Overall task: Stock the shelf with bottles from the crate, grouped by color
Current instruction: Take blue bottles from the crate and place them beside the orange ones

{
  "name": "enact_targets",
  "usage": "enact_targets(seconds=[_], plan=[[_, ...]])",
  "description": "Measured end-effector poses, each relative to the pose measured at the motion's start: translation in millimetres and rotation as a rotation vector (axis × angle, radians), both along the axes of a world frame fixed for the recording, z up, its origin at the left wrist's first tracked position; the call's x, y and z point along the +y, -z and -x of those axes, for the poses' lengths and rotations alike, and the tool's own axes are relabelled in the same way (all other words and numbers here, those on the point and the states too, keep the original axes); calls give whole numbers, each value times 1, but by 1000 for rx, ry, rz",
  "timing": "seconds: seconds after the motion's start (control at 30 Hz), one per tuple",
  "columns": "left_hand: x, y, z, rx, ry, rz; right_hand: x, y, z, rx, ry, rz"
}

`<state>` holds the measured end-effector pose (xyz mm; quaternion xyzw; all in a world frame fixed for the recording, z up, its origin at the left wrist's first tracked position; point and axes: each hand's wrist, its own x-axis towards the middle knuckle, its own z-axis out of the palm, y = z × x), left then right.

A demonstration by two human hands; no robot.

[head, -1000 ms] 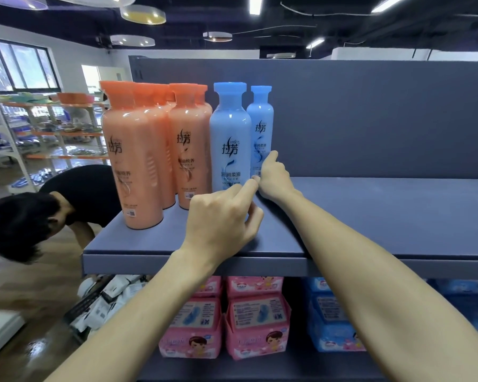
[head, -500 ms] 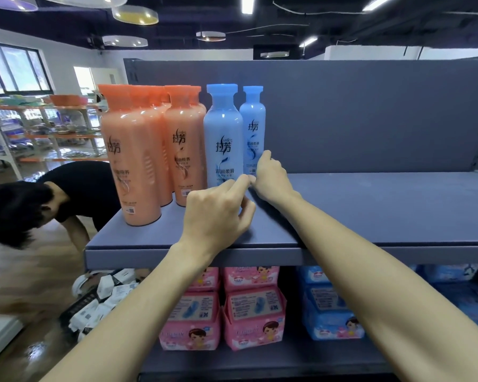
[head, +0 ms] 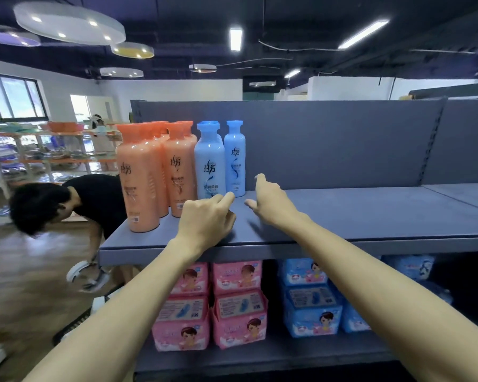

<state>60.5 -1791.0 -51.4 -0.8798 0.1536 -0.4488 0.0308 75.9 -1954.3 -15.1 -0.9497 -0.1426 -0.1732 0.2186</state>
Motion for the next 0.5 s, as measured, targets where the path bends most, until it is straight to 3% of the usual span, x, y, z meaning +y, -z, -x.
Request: enact_targets(seconds=[0.5], plan=[[-29,-26,55,52,-98,-75,-38,-9,59,-40,-25,36]])
